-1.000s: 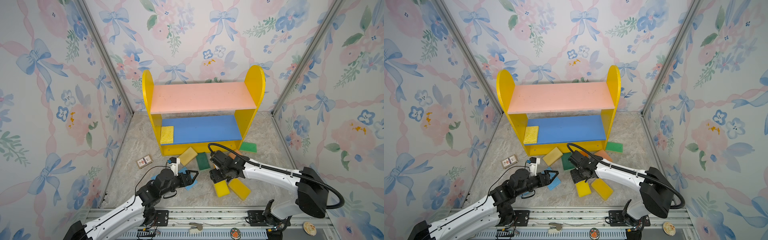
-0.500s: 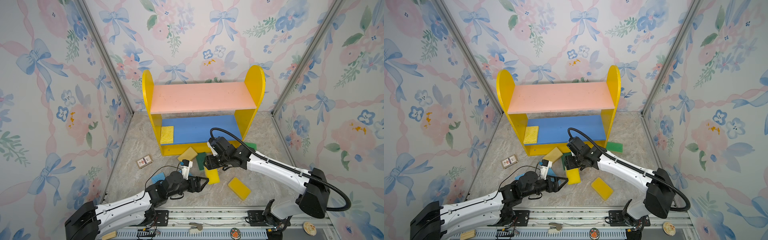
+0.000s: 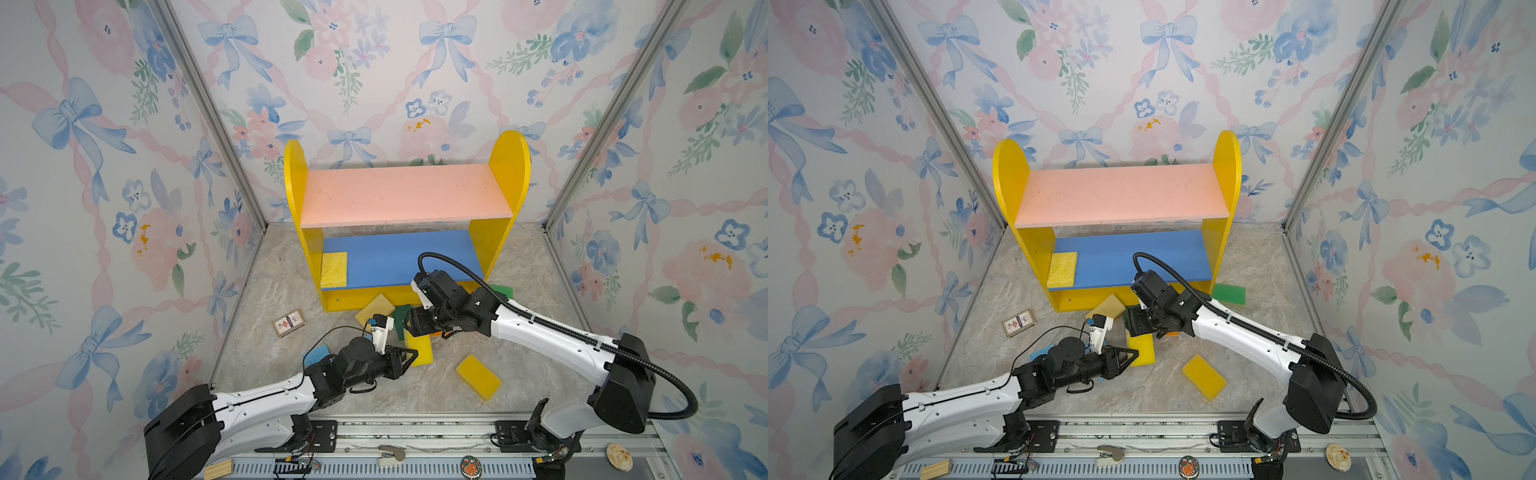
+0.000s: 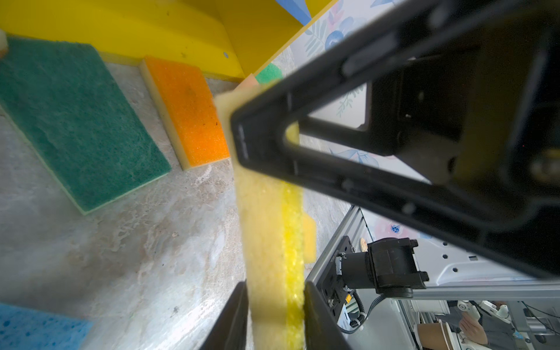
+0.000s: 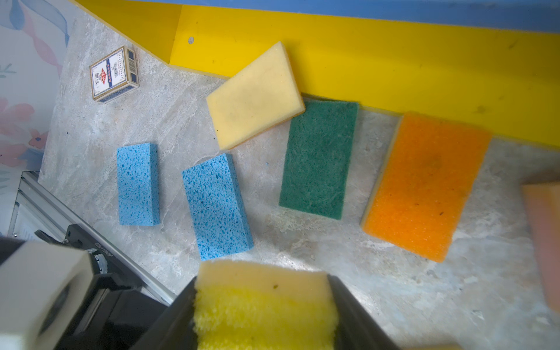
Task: Place and organize the cleaning sponges onto the shelf
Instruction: 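Bring the sponge to the left gripper while the left gripper grasps its edge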
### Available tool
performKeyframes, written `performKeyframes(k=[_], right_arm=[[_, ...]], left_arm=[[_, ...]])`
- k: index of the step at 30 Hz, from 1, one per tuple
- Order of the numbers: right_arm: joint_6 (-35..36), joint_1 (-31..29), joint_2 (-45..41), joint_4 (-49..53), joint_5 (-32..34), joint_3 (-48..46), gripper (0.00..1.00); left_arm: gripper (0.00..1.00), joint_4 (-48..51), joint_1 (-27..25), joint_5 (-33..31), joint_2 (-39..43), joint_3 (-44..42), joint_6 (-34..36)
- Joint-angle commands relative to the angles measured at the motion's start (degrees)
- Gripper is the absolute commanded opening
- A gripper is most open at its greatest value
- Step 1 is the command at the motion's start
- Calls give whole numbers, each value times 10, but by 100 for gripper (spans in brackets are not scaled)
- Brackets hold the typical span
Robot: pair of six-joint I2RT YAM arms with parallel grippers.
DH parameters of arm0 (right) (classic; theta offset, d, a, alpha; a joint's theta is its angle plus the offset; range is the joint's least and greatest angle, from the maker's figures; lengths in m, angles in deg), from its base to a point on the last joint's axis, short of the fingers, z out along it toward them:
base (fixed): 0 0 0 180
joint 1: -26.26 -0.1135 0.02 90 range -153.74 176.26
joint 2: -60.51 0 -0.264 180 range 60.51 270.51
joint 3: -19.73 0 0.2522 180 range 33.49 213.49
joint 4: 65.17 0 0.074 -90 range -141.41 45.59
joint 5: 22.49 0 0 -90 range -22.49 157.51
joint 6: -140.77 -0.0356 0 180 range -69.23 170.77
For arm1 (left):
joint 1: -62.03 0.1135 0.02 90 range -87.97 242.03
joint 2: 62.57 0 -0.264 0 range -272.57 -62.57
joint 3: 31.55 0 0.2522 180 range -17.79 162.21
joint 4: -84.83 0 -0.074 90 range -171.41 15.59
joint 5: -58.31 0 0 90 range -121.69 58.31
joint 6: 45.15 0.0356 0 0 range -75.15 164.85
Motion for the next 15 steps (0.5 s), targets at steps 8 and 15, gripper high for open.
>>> performKeyframes(k=[8,15], right_arm=[[-9,34,-58,-43,-39,1,83],[-31,107,-146,-86,-169,-50,89]], left_arm=[[10,-55,63,58,57,-27,-30],[12,-54,182,165,157,-73,-69]])
